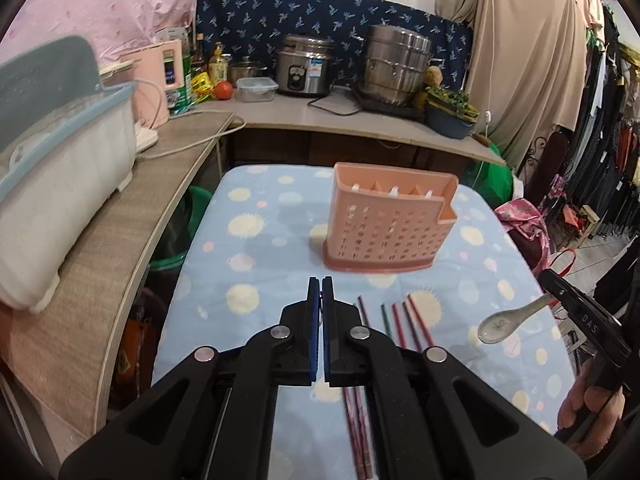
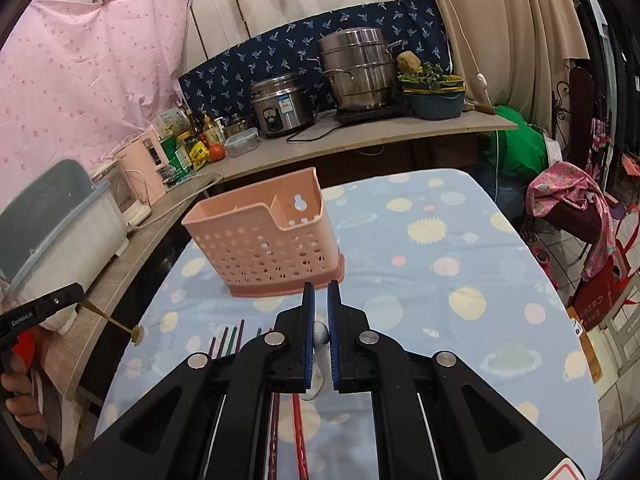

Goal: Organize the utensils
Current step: 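Lift the white spoon with the right gripper and carry it to the pink caddy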

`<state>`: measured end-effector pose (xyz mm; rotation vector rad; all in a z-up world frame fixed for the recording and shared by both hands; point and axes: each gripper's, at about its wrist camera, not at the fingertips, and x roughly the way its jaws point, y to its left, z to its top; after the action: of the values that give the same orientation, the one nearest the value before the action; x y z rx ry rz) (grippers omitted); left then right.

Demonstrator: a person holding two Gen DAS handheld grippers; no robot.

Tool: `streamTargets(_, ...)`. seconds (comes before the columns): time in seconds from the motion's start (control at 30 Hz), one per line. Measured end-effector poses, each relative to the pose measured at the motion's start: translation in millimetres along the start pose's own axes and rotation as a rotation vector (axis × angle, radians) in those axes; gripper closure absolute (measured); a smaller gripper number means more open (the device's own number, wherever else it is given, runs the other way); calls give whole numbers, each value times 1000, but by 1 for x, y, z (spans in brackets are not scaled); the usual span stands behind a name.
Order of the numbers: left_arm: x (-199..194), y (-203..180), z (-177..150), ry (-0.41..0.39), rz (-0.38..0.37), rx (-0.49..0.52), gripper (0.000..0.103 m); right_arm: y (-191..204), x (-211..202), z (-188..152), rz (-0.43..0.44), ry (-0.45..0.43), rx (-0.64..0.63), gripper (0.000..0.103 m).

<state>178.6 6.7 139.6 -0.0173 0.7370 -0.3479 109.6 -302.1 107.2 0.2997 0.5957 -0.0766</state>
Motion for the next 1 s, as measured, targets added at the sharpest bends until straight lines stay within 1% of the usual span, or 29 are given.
streamTargets(0.17, -3, -11, 55, -72, -37, 1, 102, 3, 14, 48, -1, -52, -21, 97)
streamTargets(0.27, -3, -21, 86, -132, -33, 16, 102, 3, 27, 74, 15, -71, -8, 97)
streamTargets(0.4, 10, -33, 114, -161, -36, 24, 102, 7, 46, 104, 19, -89, -1, 97)
streamTargets(0.47, 23, -36, 122, -160, -31, 32, 102, 10, 55, 115, 13, -100, -9, 97)
streamTargets(0.53, 38, -37, 126, -141, -37, 25, 102, 13, 64, 122, 12, -102, -11, 97)
streamTargets(0.67, 64, -35, 128, -107, -42, 5, 102, 14, 86, 130, 9, -82, -12, 97)
streamTargets(0.87, 90, -34, 128, -82, -43, -9, 102, 14, 113, 122, 20, -28, -1, 97)
streamTargets(1.0, 102, -36, 125, -61, -45, -5, 102, 17, 126, 114, 12, -8, -12, 97)
